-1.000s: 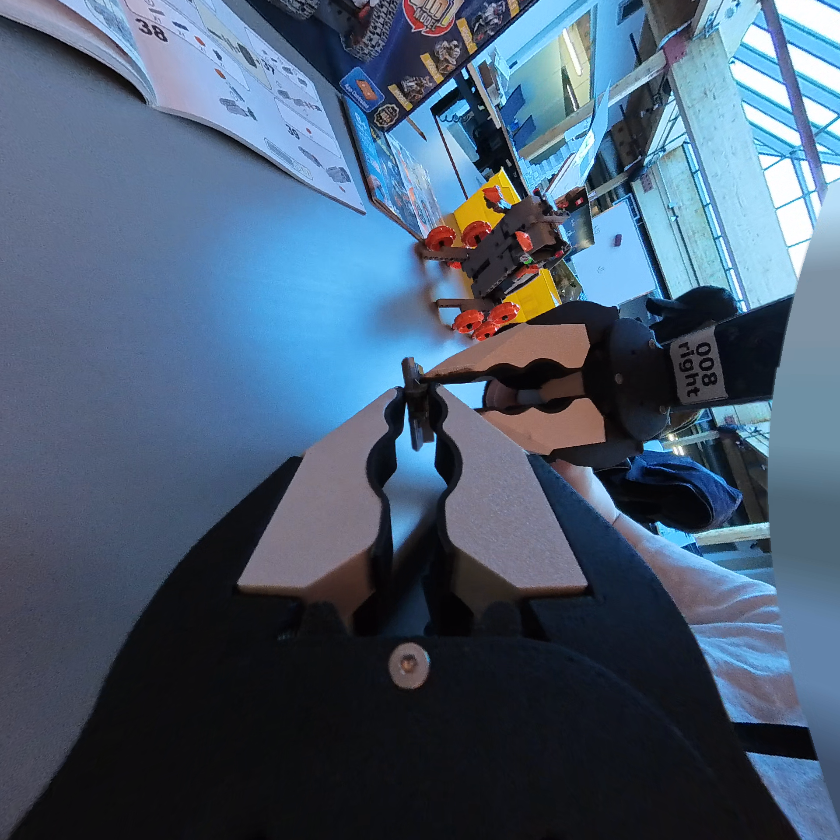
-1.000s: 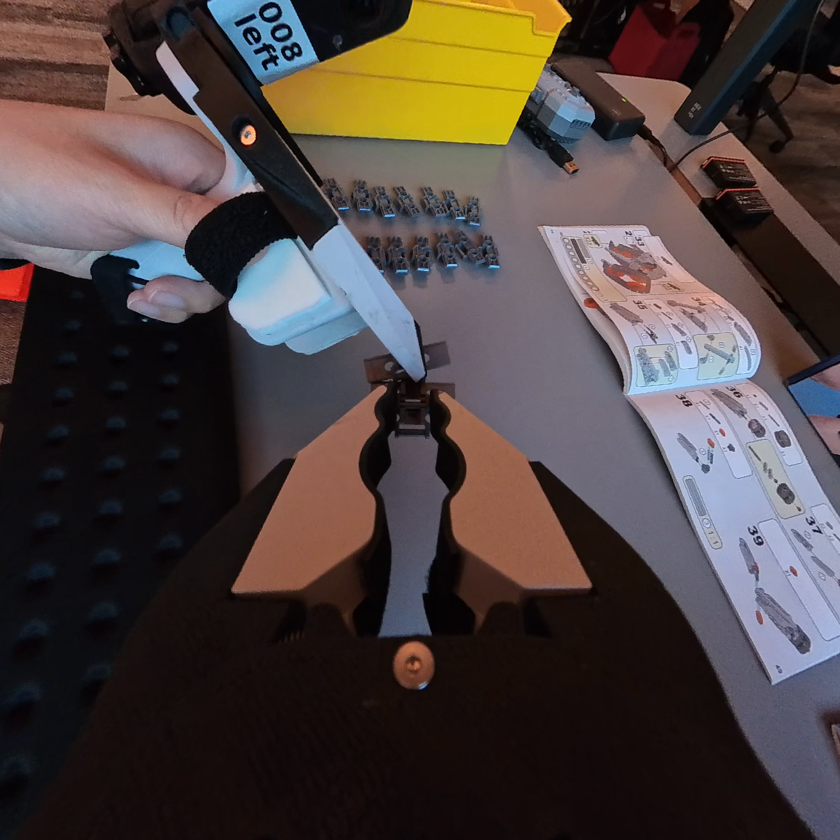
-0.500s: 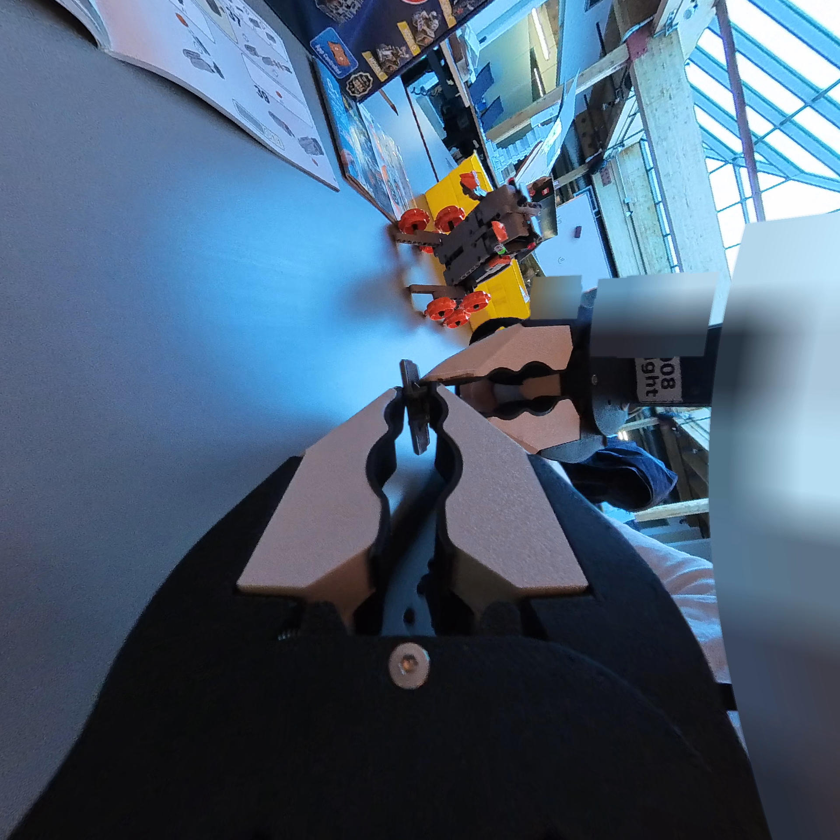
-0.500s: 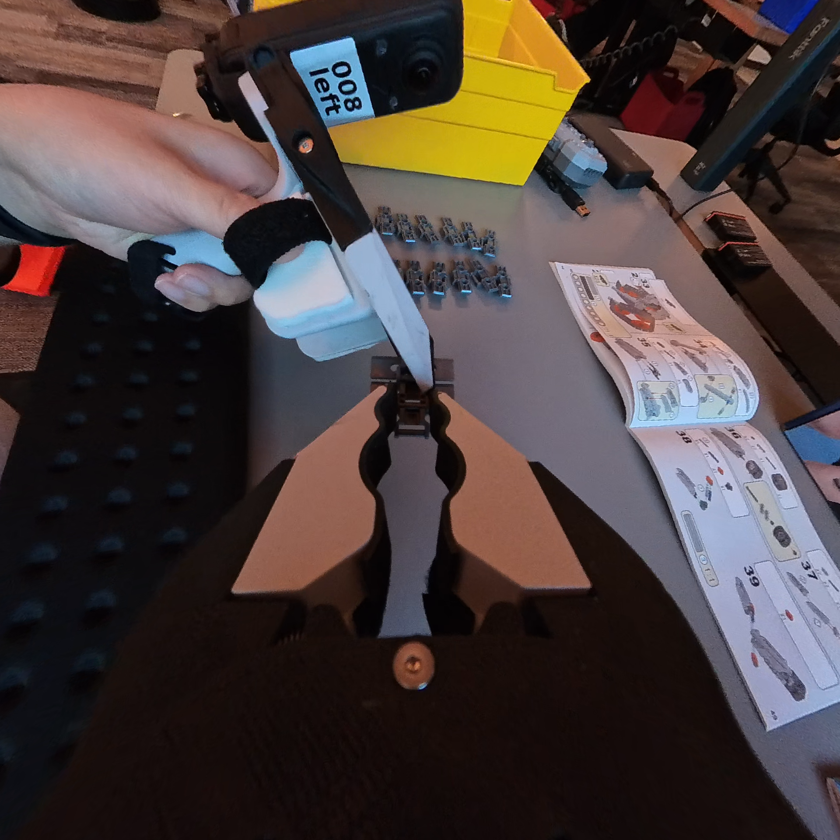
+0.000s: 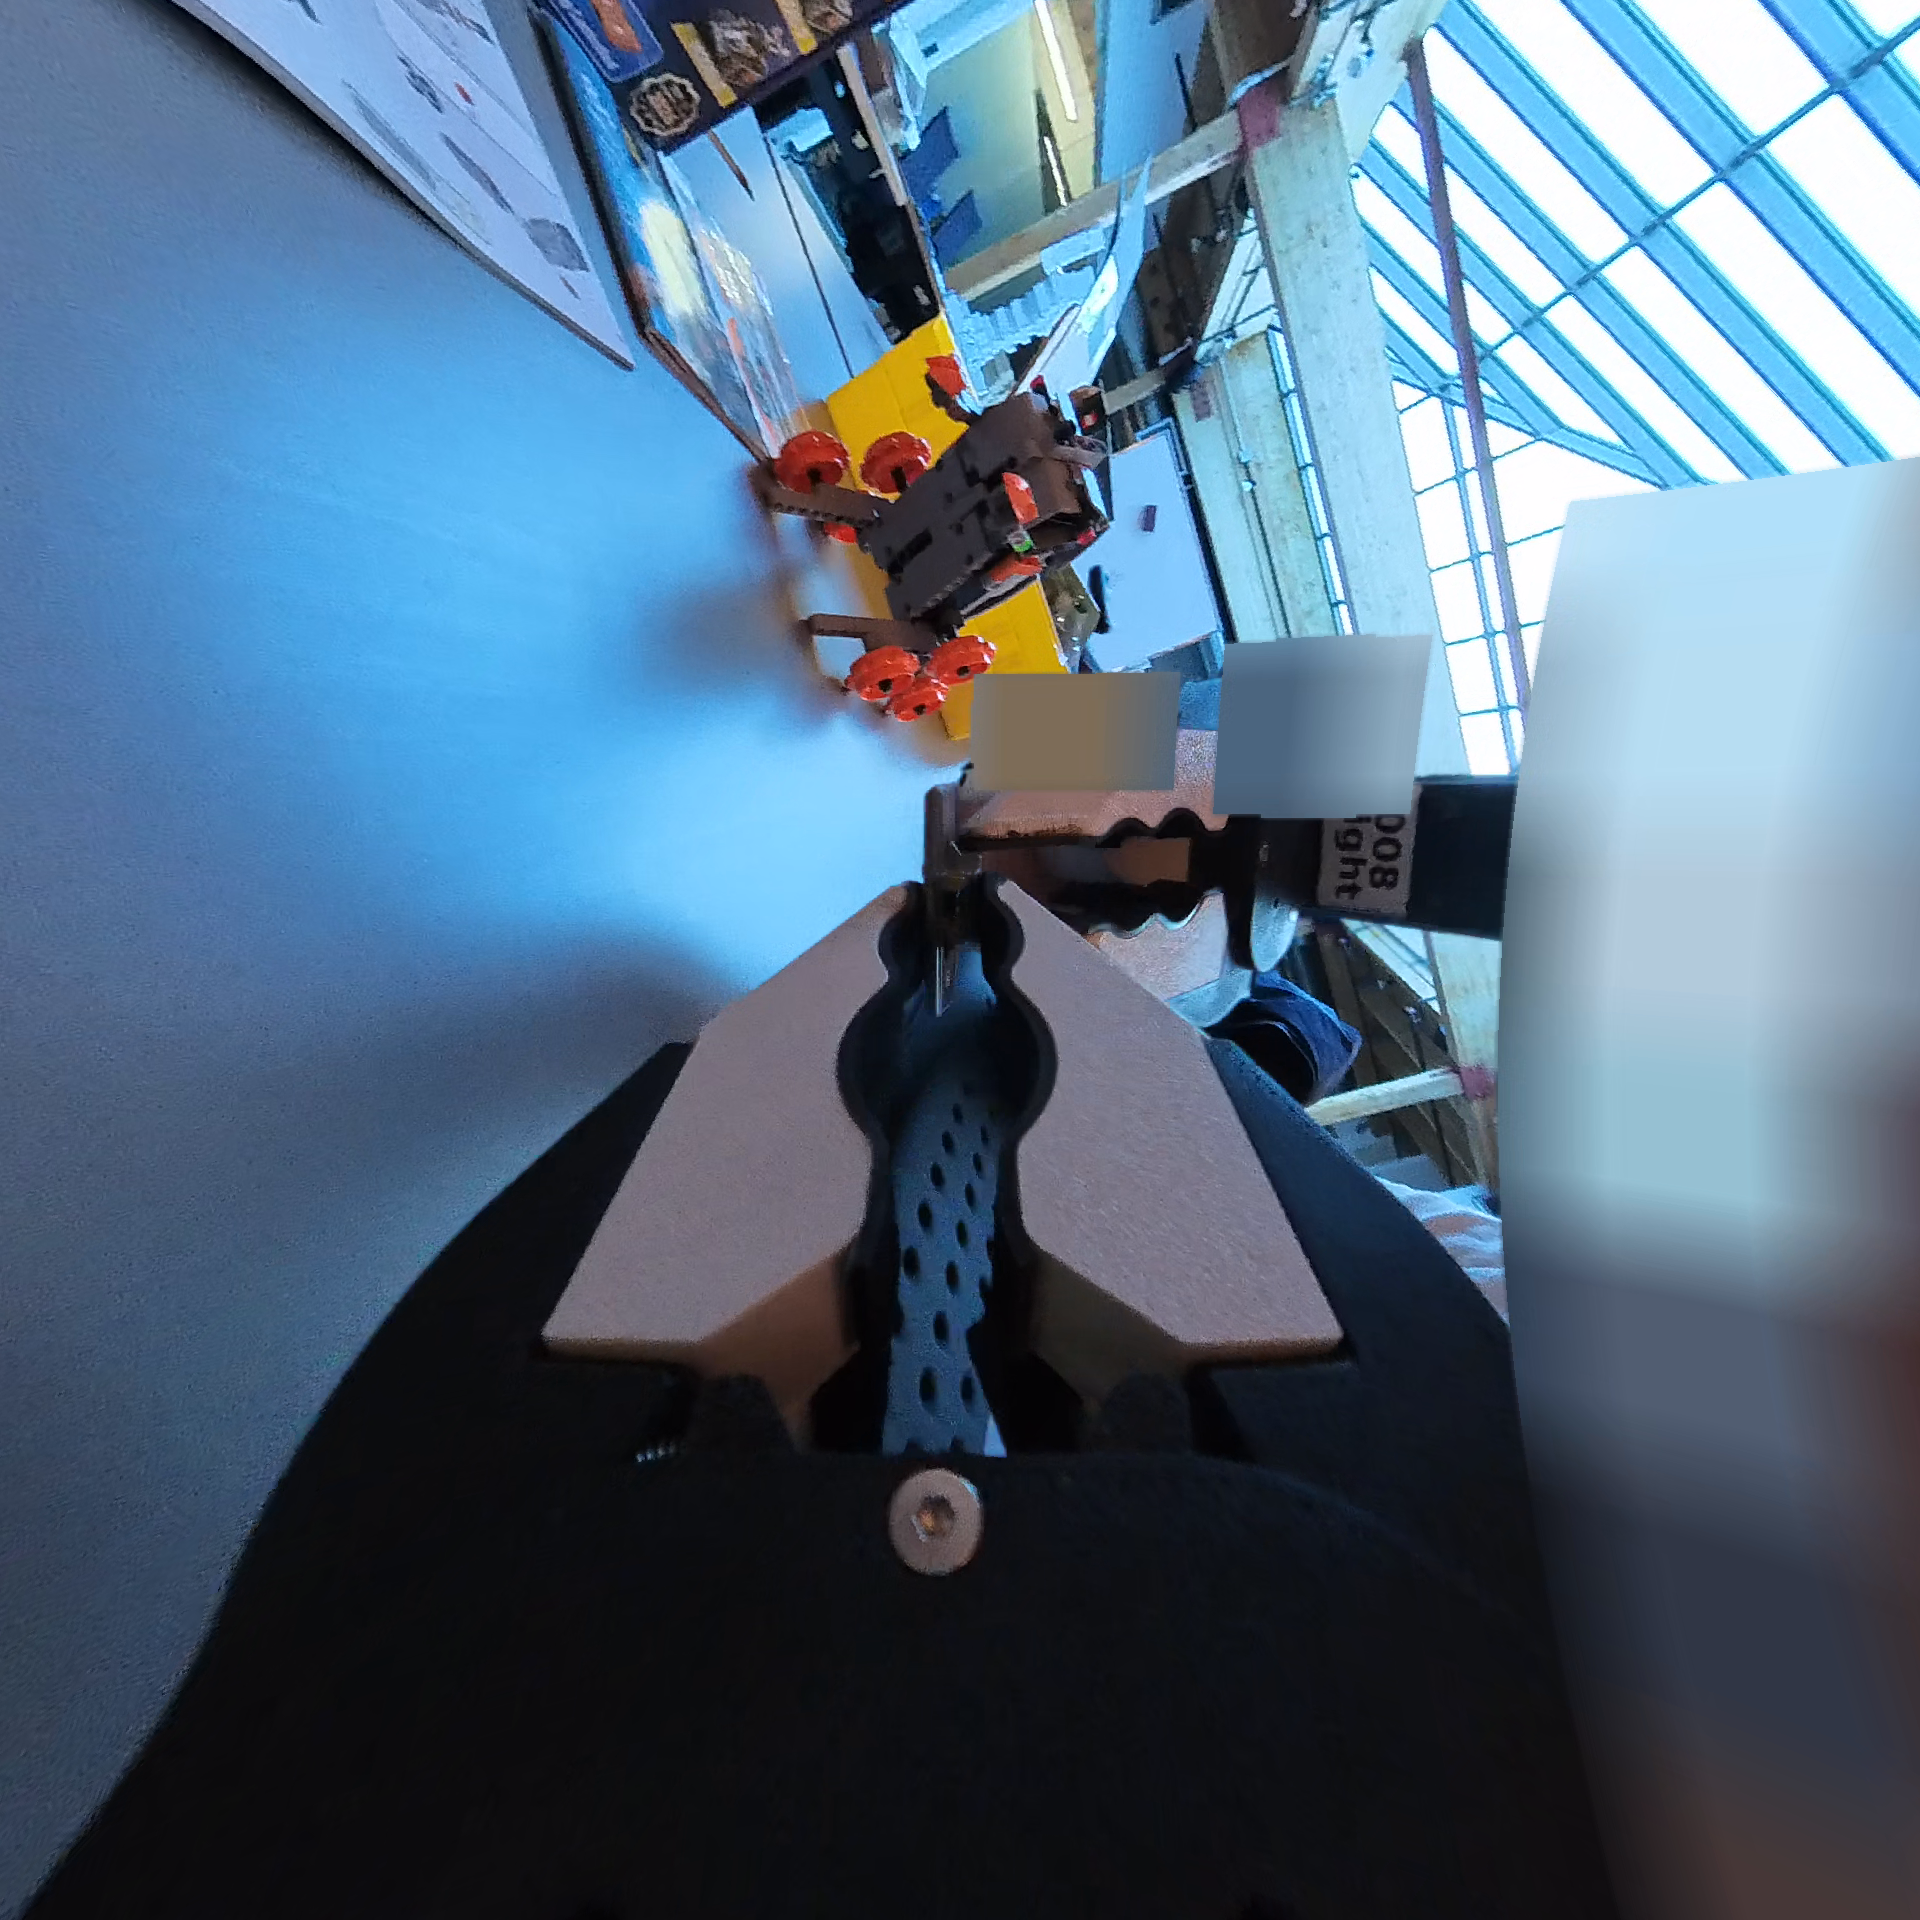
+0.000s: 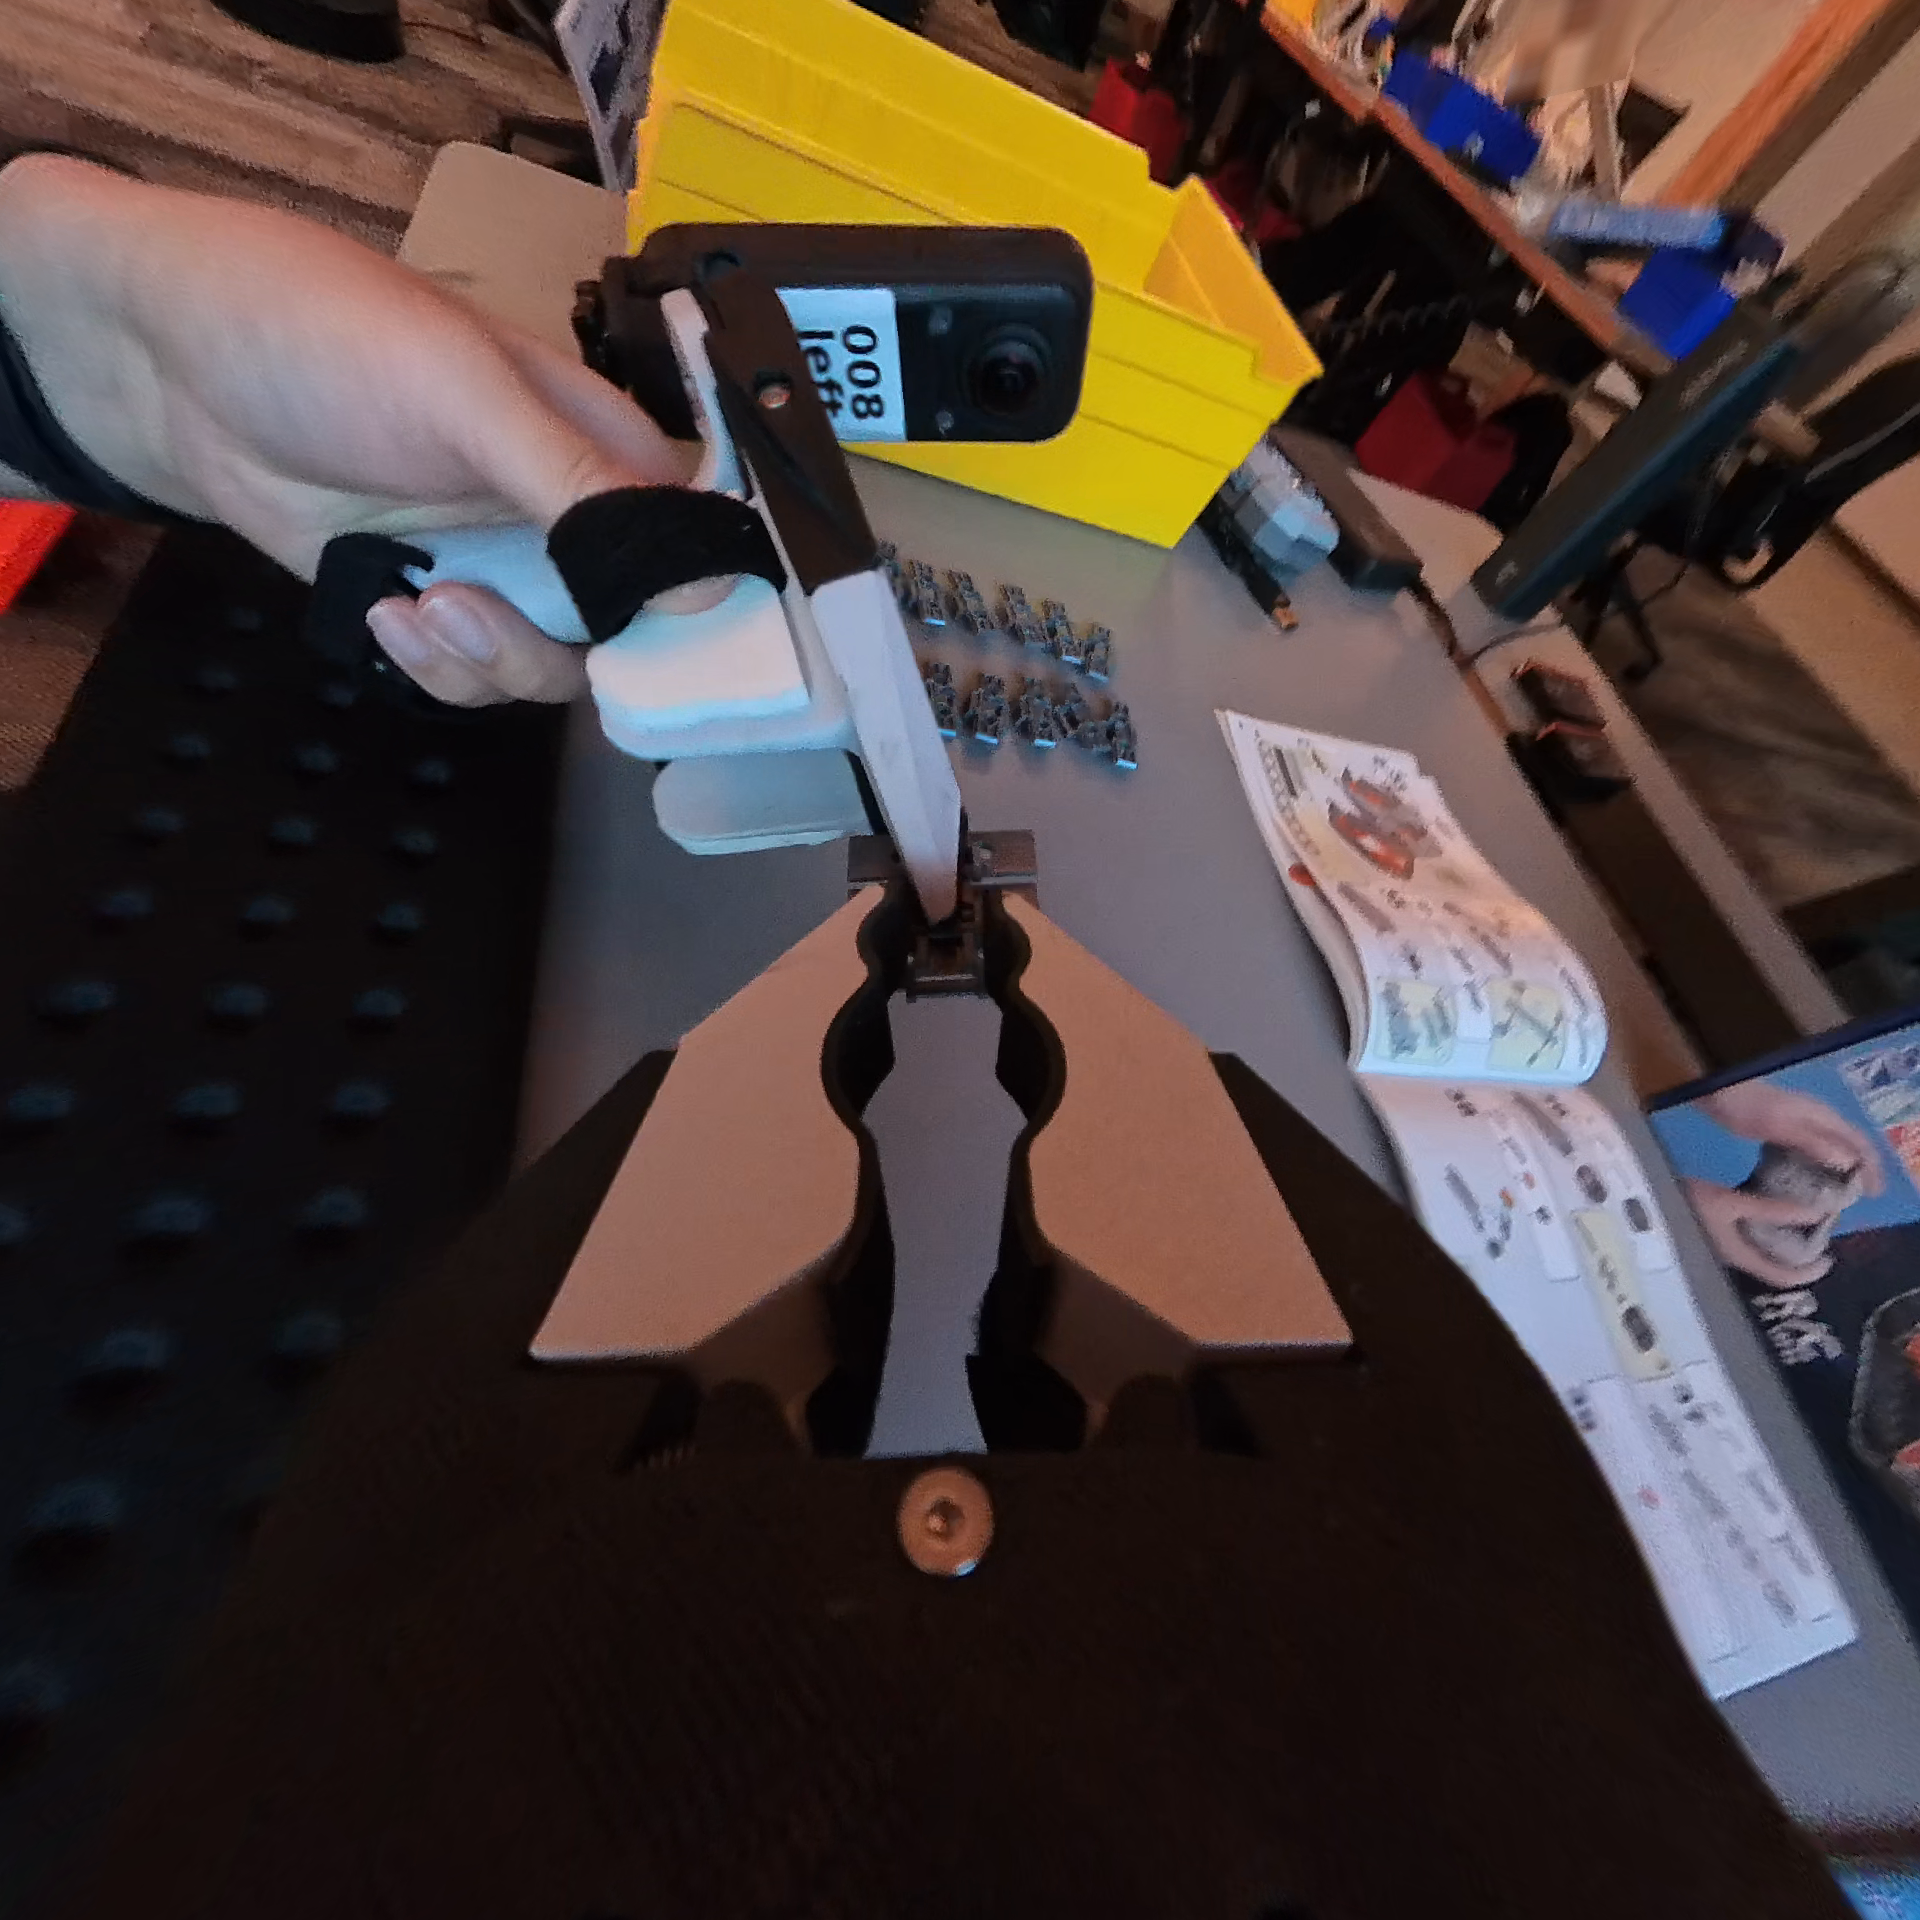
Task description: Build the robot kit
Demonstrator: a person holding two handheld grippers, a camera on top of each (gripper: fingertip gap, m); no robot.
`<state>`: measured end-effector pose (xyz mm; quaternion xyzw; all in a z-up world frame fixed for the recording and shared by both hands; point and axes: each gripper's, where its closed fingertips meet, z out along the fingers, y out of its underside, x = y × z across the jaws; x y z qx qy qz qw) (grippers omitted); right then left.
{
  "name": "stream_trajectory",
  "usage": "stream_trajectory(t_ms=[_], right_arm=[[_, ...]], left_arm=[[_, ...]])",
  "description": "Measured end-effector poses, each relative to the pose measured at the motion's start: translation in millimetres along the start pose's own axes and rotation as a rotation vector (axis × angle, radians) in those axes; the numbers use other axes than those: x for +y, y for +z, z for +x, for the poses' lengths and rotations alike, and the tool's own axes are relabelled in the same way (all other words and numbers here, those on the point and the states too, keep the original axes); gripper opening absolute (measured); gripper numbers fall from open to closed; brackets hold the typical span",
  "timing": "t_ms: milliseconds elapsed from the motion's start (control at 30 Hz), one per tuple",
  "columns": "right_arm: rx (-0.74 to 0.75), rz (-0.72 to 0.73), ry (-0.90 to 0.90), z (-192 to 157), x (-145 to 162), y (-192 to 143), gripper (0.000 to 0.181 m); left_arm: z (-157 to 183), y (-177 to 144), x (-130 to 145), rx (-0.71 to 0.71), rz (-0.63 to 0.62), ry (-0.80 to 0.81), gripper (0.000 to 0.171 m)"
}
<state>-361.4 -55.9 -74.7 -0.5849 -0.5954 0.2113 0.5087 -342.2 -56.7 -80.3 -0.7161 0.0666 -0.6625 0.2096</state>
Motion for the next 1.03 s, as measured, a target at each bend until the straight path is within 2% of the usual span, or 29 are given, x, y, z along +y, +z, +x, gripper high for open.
stream_trajectory(t_ms=[267, 433, 633, 733, 833, 867, 933, 1033], right_arm=[[0.066, 0.103, -0.215, -2, -18, -10, 0.011], [0.131, 0.197, -0.355, -3, -30, -16, 0.012], [0.142, 0.282, -0.359, -3, -41, -22, 0.013], [0.094, 0.349, -0.286, -2, -48, -34, 0.016], [0.04, 0.416, -0.084, 12, -59, -51, 0.021], [-0.039, 0.411, 0.011, 12, -60, -52, 0.028], [-0.198, 0.362, 0.178, 8, -56, -48, 0.032], [-0.347, 0.249, 0.301, 0, -39, -38, 0.038]], left_arm=[[19, -2, -1, 0.077, 0.031, 0.131, 0.007], [31, -4, -1, 0.068, 0.066, 0.281, 0.007], [40, -7, -3, 0.058, 0.089, 0.381, 0.007], [39, -9, -6, 0.003, 0.095, 0.485, 0.007], [38, -9, -1, -0.093, 0.063, 0.66, 0.007], [39, -8, 2, -0.121, 0.048, 0.726, 0.007], [41, -4, 8, -0.176, 0.015, 0.855, 0.007], [44, 1, 16, -0.234, -0.022, 1.004, 0.007]])
